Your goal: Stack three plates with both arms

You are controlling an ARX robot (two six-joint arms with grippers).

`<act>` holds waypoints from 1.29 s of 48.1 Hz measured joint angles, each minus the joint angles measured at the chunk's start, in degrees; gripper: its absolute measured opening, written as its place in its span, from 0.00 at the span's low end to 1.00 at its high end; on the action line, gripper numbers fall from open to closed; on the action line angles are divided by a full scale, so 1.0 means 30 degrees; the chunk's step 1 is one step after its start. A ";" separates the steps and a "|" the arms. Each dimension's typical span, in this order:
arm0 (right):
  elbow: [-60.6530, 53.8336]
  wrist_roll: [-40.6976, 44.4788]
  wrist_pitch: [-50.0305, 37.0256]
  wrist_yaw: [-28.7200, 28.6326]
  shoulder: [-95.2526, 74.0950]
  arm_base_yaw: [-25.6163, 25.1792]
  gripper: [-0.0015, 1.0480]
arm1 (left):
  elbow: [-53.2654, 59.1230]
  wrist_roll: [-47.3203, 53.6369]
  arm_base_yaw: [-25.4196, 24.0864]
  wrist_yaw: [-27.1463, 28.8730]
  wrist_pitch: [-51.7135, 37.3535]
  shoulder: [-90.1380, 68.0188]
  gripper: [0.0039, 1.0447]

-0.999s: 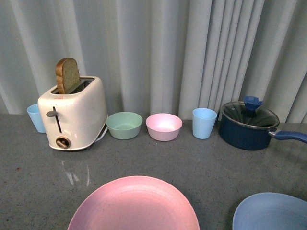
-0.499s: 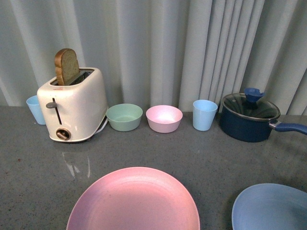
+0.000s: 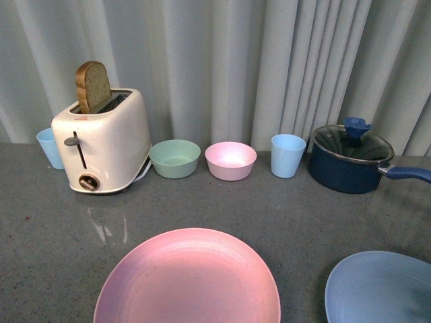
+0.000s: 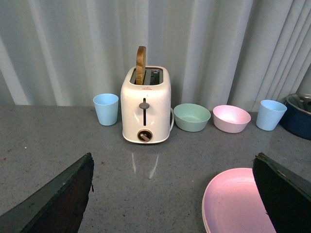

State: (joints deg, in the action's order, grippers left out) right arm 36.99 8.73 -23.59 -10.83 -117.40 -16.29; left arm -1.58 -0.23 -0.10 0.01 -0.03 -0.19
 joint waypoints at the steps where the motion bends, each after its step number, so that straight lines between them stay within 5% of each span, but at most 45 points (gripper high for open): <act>1: -0.0036 -0.0015 -0.0058 0.0000 0.0000 0.0007 0.56 | -0.0007 0.0000 0.0000 -0.0007 0.0000 0.0000 0.94; 8: -0.0474 -0.0160 -0.0597 -0.0255 0.0036 -0.0124 0.31 | 0.0000 0.0000 0.0000 0.0000 0.0000 0.0000 0.94; 18: -0.1209 -0.0437 -0.0743 -0.1923 0.0780 -0.0976 0.07 | -0.0007 0.0000 0.0000 0.0000 0.0000 0.0000 0.94; 39: -0.1880 0.0437 0.3402 -0.5319 0.7242 -0.3708 0.03 | 0.0000 0.0000 0.0000 -0.0007 0.0000 0.0000 0.94; 51: -0.1880 -0.1413 0.2769 -0.6215 0.9763 -0.0138 0.03 | -0.0007 0.0000 0.0000 0.0000 0.0000 0.0000 0.94; 62: -0.1333 -0.5005 -0.1253 -0.4714 0.7941 0.5931 0.03 | 0.0000 0.0000 0.0007 -0.0007 0.0000 0.0000 0.94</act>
State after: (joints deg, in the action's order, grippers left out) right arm 32.99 -6.28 -27.35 -24.97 -93.58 1.50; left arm -1.58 -0.23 -0.08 -0.01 -0.03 -0.19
